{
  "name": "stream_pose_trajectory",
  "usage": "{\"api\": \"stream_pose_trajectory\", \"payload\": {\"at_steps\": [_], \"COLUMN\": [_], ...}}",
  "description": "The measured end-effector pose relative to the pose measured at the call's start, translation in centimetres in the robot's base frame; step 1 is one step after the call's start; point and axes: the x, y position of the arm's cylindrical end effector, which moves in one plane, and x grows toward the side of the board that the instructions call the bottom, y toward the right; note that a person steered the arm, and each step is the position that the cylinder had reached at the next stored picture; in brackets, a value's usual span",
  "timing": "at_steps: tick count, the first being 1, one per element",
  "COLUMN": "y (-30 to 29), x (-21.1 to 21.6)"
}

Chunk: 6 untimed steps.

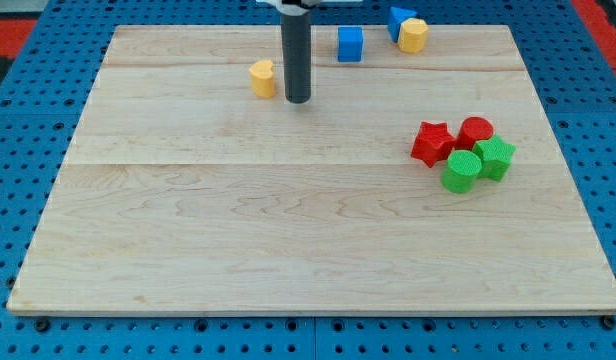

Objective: Move the yellow heart towards the top left corner

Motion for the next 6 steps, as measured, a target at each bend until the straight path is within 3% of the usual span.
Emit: {"api": "stream_pose_trajectory", "payload": {"at_steps": [2, 4, 6], "y": [-8.8, -10.7, -16.5], "x": [-2.4, -2.8, -6.2]}}
